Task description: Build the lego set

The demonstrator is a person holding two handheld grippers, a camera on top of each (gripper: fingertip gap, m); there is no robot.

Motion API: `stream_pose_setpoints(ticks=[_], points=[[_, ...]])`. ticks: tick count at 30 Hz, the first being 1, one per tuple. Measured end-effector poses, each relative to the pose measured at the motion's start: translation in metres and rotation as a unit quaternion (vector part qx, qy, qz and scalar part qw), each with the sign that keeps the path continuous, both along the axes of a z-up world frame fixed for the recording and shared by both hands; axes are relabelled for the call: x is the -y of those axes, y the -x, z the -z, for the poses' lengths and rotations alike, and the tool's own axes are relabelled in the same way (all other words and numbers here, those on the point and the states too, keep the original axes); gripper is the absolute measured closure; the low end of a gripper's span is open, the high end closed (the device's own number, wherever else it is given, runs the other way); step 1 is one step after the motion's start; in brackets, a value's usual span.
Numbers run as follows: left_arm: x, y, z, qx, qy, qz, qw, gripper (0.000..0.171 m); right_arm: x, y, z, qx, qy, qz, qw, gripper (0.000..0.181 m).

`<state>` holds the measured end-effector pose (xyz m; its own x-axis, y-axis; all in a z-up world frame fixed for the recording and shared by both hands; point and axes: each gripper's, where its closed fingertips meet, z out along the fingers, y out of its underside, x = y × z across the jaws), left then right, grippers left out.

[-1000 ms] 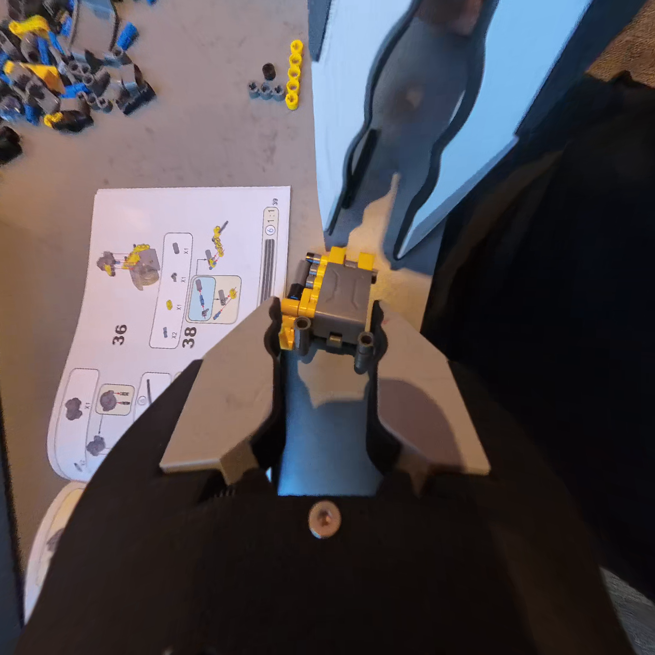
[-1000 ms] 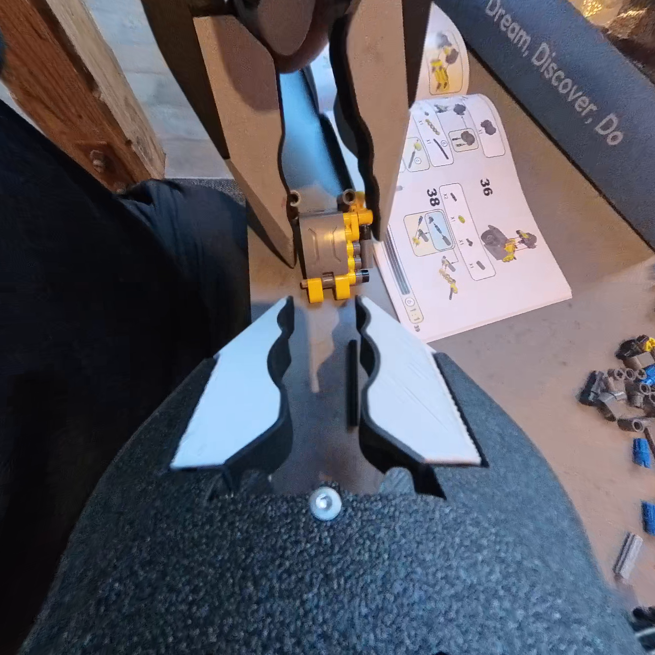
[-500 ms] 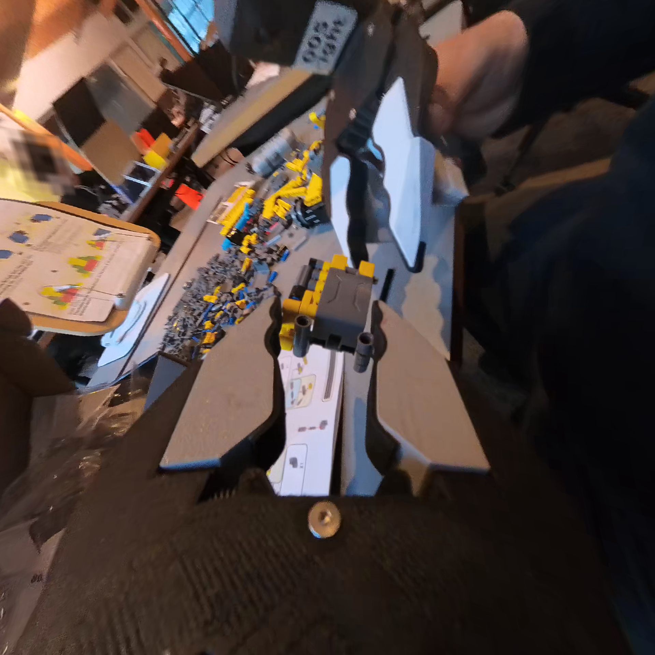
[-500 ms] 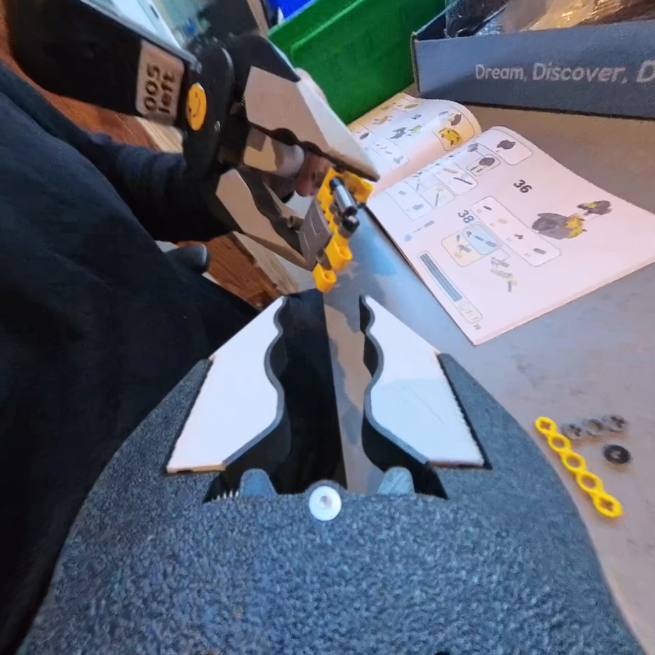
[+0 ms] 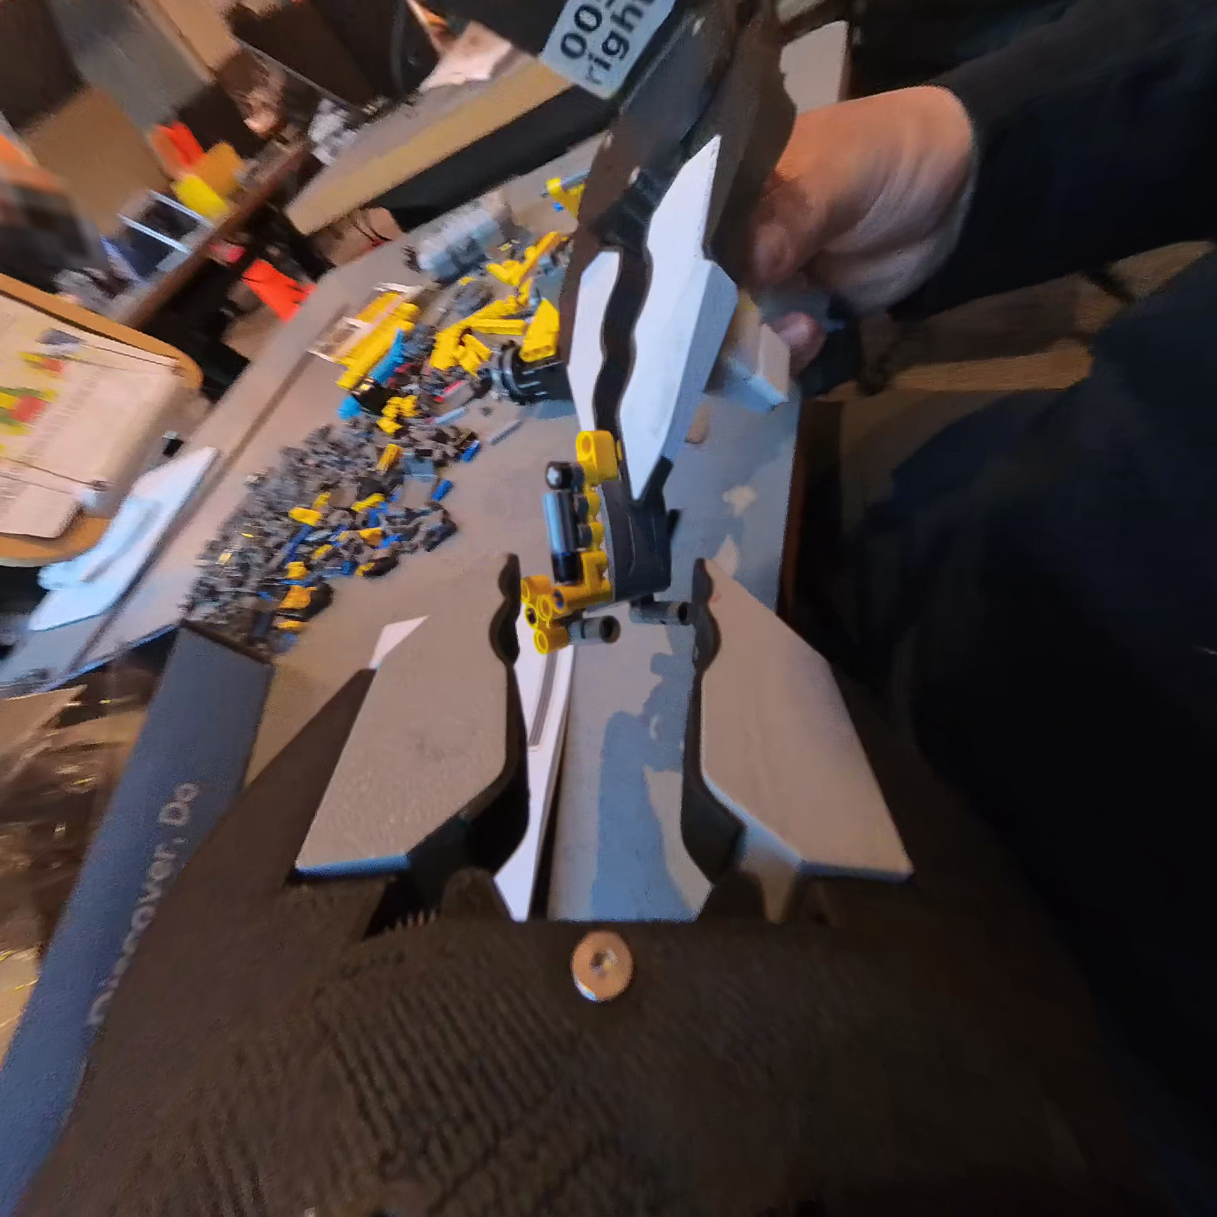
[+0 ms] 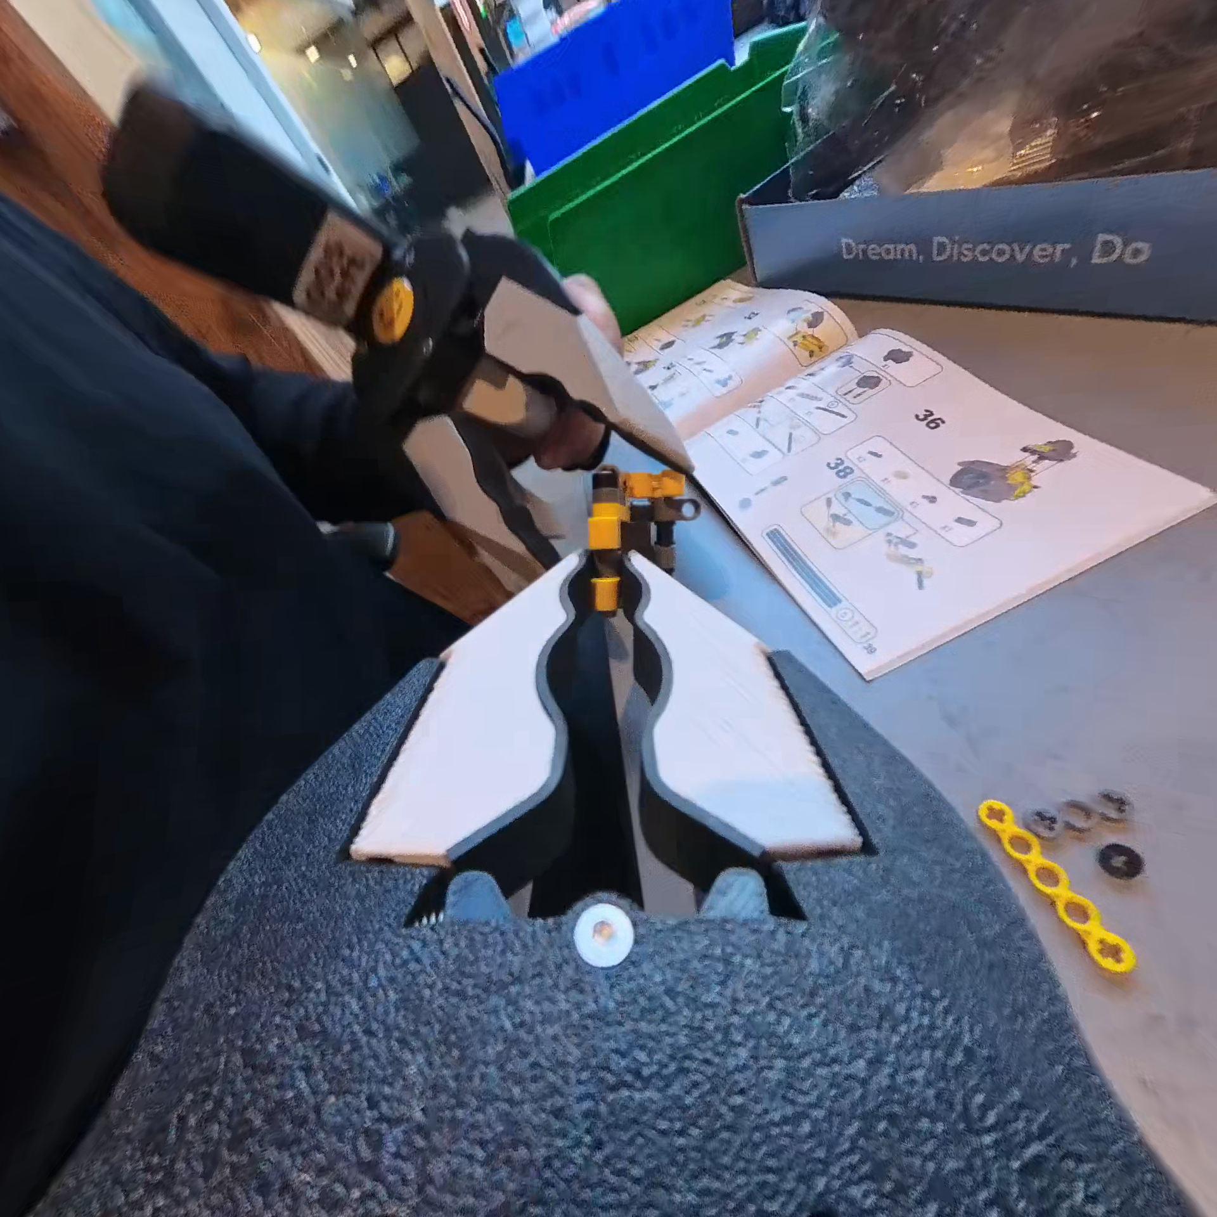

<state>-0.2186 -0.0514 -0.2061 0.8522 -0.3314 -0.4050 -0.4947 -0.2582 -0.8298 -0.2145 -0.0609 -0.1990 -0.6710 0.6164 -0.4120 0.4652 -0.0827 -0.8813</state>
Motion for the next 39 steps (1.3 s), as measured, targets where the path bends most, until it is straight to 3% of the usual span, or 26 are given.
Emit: stream_pose_setpoints(ticks=[4,8,12,19,22,25,36,39], points=[[0.002,-0.002,0.003,0.051,0.062,0.035,0.996,0.124,0.002,-0.002,0.005,-0.023,-0.065,-0.006,0.998,0.174],[0.003,-0.012,0.015,0.098,0.121,0.068,0.985,0.154,0.006,-0.003,0.007,-0.034,-0.088,-0.016,0.995,0.174],[0.003,-0.016,0.018,0.132,0.127,0.072,0.98,0.163,0.003,-0.004,0.009,-0.041,-0.106,-0.009,0.993,0.17],[0.008,-0.011,0.017,0.208,0.1,0.071,0.97,0.164,-0.012,-0.009,0.004,-0.048,-0.068,0.0,0.997,0.181],[0.008,-0.011,0.009,0.234,0.086,0.081,0.965,0.164,-0.007,-0.006,-0.008,-0.067,-0.045,-0.011,0.997,0.166],[0.009,-0.014,0.001,0.268,0.074,0.1,0.956,0.164,-0.001,-0.002,-0.011,-0.068,-0.034,-0.02,0.997,0.165],[0.004,-0.009,0.004,0.257,0.09,0.065,0.96,0.162,0.011,0.007,-0.008,-0.036,-0.035,-0.036,0.998,0.175],[0.004,-0.009,-0.003,0.302,0.08,0.057,0.948,0.165,0.009,0.006,-0.013,-0.019,-0.001,-0.04,0.999,0.175]])
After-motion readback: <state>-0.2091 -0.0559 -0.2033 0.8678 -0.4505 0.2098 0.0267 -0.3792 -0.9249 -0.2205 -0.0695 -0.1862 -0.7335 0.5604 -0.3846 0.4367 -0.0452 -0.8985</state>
